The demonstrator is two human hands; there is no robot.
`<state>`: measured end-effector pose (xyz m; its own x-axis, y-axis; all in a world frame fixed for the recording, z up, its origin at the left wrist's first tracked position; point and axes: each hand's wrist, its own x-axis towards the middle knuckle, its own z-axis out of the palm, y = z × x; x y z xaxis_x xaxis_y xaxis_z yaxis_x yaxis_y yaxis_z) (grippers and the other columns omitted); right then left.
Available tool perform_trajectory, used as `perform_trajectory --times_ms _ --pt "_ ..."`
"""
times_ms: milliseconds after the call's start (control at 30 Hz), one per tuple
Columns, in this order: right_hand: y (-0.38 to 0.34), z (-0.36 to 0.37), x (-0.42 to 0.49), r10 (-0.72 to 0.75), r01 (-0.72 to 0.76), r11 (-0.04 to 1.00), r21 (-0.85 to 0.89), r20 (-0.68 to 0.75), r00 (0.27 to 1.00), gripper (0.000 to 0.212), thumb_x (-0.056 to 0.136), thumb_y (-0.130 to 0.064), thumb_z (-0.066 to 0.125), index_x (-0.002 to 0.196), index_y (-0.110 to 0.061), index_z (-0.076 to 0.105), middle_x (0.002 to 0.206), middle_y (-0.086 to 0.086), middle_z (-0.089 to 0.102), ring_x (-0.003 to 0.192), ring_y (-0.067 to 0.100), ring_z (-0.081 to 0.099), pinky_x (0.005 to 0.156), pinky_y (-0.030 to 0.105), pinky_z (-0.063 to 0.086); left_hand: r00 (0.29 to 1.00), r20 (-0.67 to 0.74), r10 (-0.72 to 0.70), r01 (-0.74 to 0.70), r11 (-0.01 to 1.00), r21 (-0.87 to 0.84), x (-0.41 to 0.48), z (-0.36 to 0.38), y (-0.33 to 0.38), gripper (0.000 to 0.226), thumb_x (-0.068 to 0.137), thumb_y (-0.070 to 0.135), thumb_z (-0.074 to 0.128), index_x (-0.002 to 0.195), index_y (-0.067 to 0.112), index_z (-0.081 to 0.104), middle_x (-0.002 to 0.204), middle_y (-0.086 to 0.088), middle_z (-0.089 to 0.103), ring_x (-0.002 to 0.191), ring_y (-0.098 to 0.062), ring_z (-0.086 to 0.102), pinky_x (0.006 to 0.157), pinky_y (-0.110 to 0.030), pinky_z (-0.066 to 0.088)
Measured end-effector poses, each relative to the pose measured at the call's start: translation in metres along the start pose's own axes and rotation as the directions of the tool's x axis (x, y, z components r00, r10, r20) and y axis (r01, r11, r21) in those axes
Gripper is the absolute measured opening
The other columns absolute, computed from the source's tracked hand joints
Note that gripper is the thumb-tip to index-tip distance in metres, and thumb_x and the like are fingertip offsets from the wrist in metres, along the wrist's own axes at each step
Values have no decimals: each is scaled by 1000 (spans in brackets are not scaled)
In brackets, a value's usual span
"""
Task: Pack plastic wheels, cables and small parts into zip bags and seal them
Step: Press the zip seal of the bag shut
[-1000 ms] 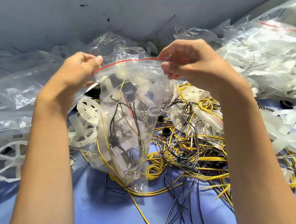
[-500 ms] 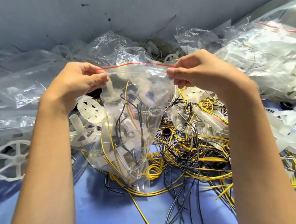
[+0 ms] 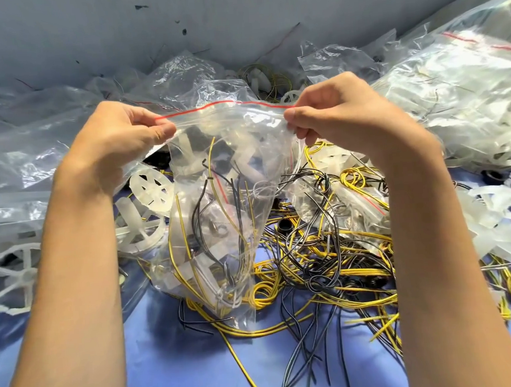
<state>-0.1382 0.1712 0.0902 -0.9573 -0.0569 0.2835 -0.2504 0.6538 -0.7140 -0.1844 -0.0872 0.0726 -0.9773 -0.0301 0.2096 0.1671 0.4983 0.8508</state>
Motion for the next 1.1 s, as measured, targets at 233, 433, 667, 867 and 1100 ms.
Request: perform_trajectory --times_ms 233,433,667,867,1100 --pt "-4 -7 -3 21 -21 1000 -1 22 1000 18 83 -21 63 70 -13 72 55 -9 66 51 0 59 61 22 47 1000 6 11 -11 999 -51 -1 2 3 2 82 20 71 83 19 69 73 6 63 67 0 54 83 -17 45" --pt "-1 1 0 72 -70 997 -44 51 996 23 85 -32 63 74 -15 72 71 -2 73 71 11 64 84 47 55 988 132 -84 99 989 -110 1 7 1 17 89 17 62 104 10 66 59 15 67 57 7 60 63 -4 46" --pt "-2 8 1 78 -78 994 -73 -1 997 21 86 -32 63 73 -19 72 67 -8 72 67 4 66 68 25 52 979 145 -142 151 987 -53 5 8 -5 15 89 24 63 92 11 70 75 7 70 69 1 59 64 -7 46" --pt "-5 8 2 56 -63 993 -95 -72 996 15 80 -22 62 70 -15 72 60 -9 69 57 1 58 42 7 38 991 97 -94 98 995 -34 5 8 -5 10 88 20 64 82 14 69 62 10 68 72 -6 58 76 -15 47" --pt "-5 7 1 71 -69 996 -50 27 997 19 82 -29 63 72 -15 72 68 -4 72 65 3 63 70 27 52 998 48 -43 42 999 23 4 10 -1 8 91 16 62 88 12 68 76 0 63 69 -8 54 74 -21 44"
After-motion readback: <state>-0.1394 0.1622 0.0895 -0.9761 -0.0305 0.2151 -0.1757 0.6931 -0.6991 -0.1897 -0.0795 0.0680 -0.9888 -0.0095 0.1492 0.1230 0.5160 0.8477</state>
